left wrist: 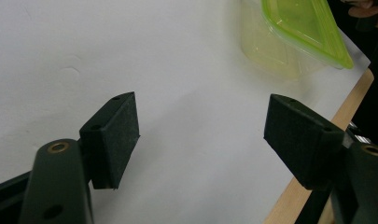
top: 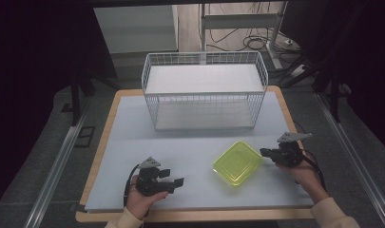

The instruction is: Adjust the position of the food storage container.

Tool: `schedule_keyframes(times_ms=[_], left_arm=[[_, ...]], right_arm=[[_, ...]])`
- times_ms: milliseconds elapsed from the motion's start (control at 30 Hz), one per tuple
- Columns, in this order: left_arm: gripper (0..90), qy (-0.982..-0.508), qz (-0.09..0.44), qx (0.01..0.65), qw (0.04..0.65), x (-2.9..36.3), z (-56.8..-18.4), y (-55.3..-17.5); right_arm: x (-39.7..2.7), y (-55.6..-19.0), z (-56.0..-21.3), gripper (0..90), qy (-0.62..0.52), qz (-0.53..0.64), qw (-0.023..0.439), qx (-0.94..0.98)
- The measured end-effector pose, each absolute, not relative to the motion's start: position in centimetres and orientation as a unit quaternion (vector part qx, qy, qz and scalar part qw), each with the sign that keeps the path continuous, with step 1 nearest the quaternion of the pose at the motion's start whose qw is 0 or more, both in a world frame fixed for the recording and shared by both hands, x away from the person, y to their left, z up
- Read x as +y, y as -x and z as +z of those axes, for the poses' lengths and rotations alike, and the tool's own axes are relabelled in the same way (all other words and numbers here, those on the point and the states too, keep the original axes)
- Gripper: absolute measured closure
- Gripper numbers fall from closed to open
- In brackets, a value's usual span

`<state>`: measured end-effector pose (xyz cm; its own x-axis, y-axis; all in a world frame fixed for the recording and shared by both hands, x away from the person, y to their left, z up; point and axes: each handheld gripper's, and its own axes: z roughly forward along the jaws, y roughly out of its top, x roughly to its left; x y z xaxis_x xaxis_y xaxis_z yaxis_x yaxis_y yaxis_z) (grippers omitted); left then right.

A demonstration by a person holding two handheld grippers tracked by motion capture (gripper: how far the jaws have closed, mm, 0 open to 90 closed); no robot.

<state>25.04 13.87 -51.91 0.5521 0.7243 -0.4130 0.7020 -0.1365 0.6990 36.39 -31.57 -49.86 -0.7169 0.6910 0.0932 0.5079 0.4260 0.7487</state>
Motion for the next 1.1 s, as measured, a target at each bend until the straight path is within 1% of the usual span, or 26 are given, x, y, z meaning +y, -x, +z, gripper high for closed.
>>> schedule_keyframes(times_ms=[467, 1100], left_arm=[[26.0, -0.753, 0.010, 0.474, 0.456, 14.0, -52.0, -25.1], [26.1, -0.751, 0.009, 0.475, 0.459, 14.2, -51.8, -25.2]], right_arm=[[-31.8, -35.8, -50.1, 89.4, -0.331, 0.406, 0.099, 0.846], [-30.8, -34.2, -49.9, 89.4, -0.320, 0.387, 0.076, 0.861]])
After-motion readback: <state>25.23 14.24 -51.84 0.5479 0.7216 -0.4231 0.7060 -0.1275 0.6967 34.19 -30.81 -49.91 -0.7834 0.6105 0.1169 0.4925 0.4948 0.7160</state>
